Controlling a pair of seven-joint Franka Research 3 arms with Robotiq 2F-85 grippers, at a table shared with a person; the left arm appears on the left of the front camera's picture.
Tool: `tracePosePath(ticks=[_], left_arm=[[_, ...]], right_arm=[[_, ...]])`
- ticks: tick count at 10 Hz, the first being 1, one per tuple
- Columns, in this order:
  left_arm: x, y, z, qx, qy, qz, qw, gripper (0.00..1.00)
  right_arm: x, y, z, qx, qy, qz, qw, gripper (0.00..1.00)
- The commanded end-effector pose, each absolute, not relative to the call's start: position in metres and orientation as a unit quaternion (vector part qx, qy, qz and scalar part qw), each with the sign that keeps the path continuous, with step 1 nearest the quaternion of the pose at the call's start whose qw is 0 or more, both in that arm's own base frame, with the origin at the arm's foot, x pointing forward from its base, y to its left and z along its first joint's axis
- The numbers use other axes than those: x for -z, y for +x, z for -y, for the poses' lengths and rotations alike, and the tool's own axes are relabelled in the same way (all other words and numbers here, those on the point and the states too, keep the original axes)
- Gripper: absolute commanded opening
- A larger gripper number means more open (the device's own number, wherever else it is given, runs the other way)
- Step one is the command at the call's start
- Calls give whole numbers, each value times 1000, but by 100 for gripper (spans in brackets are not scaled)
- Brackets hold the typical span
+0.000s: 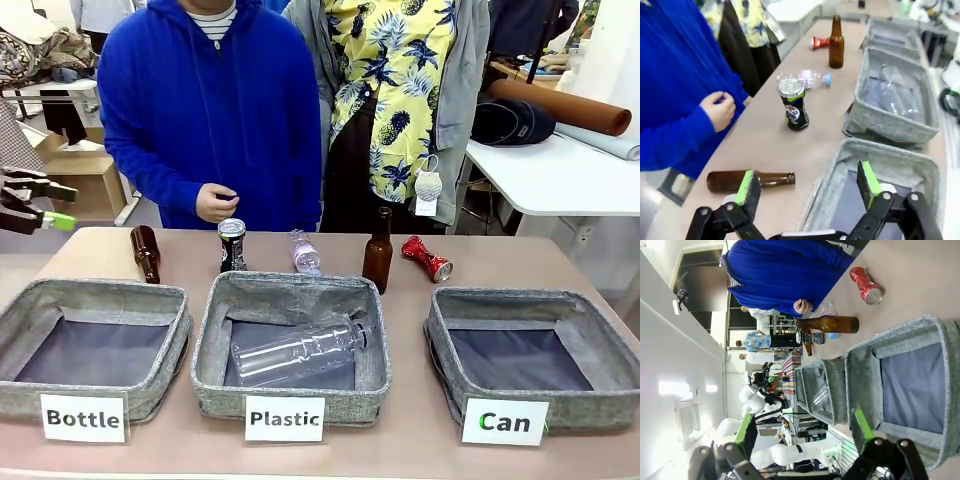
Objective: Sort the can waste into the basket.
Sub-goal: Pick up the can waste from the table and place it in the right Fabric basket.
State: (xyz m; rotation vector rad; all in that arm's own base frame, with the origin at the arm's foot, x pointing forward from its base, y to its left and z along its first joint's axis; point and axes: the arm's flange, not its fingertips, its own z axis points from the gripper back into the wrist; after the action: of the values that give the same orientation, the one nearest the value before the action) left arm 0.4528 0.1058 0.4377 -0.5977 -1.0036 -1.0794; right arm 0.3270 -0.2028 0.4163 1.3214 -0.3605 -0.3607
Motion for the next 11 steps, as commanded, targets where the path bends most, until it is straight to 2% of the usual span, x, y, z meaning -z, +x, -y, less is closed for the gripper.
tracePosePath(ticks=[1,3,5,11], left_arm=[[-447,443,-118,453,-293,448,713,100],[-431,468,-100,480,-248,455,708,100],[-413,502,-74,487,-243,461,701,100],[-350,552,5,509,-197,511,665,100]], right_arm=[[-417,326,203,156,608,174,759,100],[-417,326,203,156,608,174,759,100],[-417,326,203,156,608,174,759,100],[-417,326,203,156,608,174,759,100]])
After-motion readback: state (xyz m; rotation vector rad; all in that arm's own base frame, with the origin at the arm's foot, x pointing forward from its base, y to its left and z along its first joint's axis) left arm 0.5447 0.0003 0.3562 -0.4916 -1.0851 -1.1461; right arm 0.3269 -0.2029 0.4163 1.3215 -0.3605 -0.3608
